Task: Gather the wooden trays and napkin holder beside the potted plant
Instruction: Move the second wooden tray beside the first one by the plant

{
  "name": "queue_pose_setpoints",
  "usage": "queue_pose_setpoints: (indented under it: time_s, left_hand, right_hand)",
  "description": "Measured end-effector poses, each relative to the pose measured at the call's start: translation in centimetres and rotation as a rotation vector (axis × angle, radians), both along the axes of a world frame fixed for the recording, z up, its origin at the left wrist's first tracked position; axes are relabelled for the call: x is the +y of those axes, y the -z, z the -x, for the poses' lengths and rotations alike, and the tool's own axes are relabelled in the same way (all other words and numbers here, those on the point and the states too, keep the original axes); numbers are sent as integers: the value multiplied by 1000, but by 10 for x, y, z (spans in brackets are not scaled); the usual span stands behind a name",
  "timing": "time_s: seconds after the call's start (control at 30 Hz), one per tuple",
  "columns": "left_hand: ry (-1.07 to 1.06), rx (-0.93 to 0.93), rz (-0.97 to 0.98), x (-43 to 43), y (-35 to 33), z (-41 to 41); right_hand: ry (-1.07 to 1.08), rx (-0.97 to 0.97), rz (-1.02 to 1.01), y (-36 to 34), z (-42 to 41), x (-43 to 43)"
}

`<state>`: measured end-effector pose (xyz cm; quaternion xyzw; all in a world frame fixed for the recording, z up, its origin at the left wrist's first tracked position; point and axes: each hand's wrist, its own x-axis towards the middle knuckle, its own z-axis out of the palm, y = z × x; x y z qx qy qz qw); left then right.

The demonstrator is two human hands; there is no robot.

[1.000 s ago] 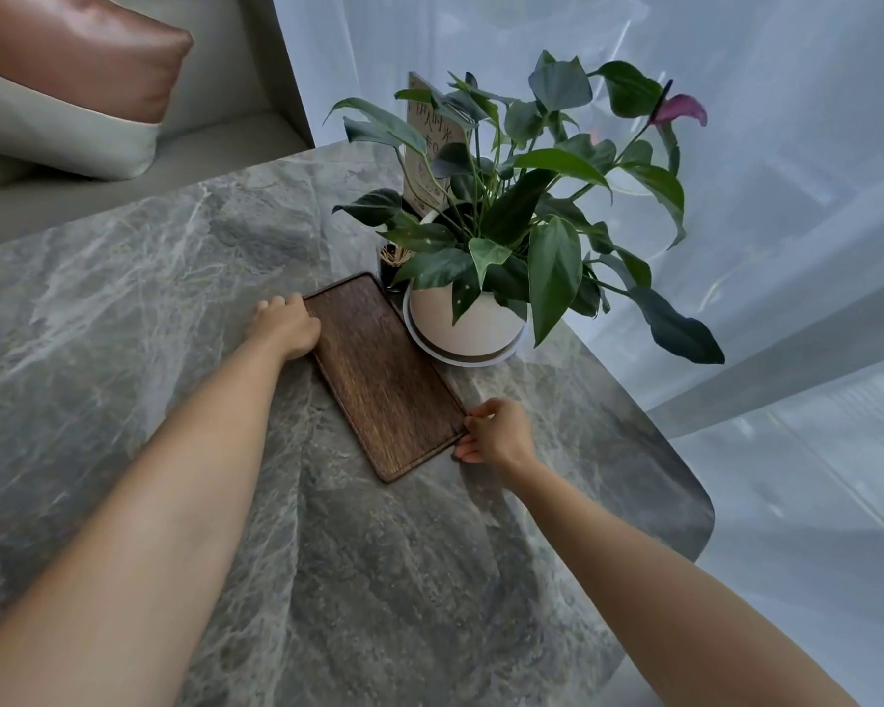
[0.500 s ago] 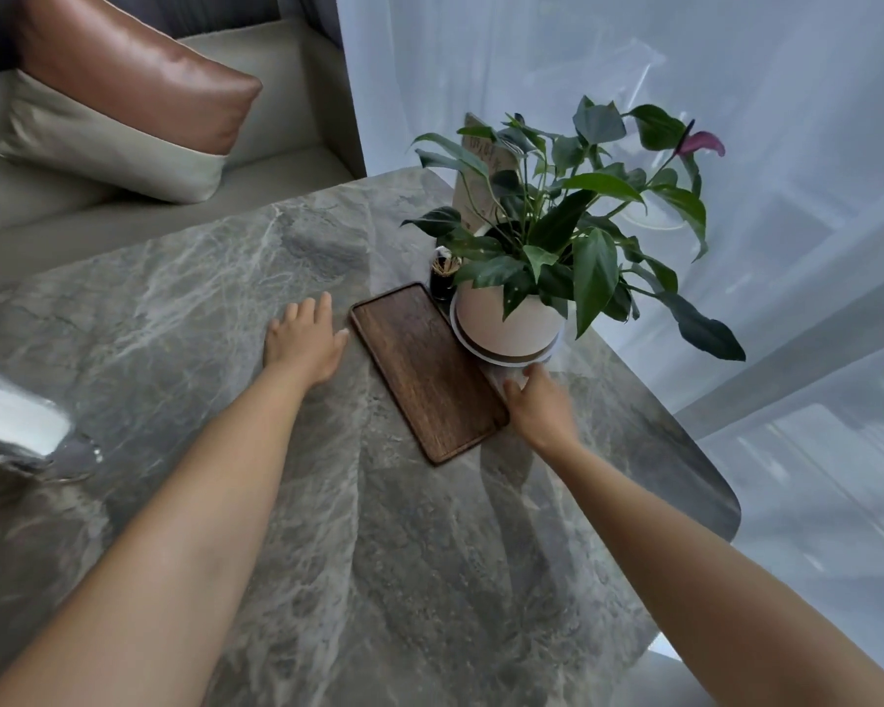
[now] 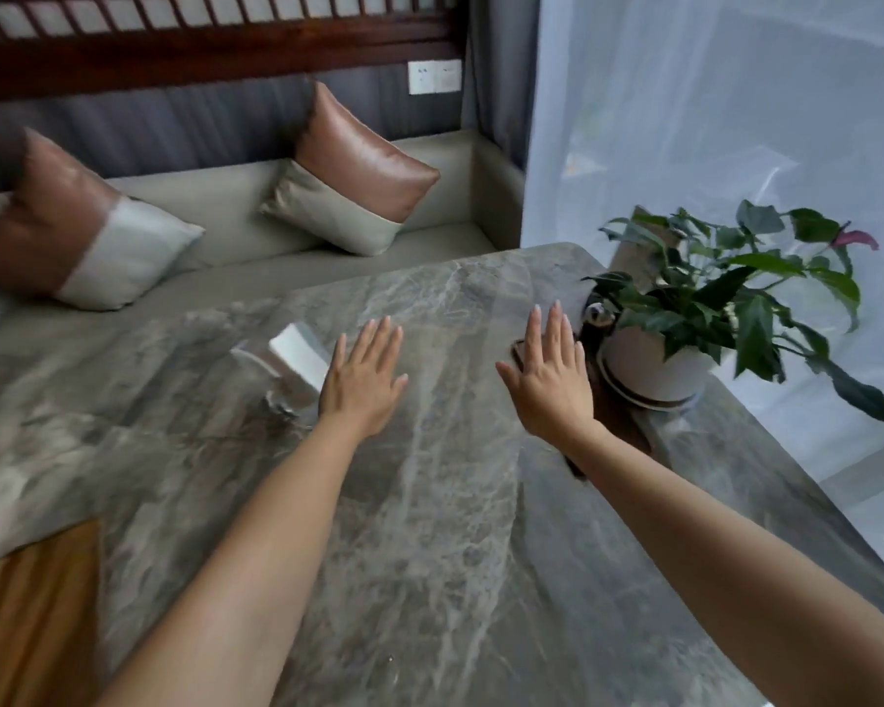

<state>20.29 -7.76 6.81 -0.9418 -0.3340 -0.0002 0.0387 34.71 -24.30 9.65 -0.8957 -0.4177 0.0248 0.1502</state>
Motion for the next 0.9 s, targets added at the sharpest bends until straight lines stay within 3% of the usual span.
queue_pose_setpoints:
  time_s: [0.6,0.9]
  left_hand:
    - [-443,12,-12,69,-28,345]
    - [-569,45,139,76,3,438]
  right_hand:
    - [-448,-20,6,-33,282,141]
    - [-542,87,77,-1,378,155]
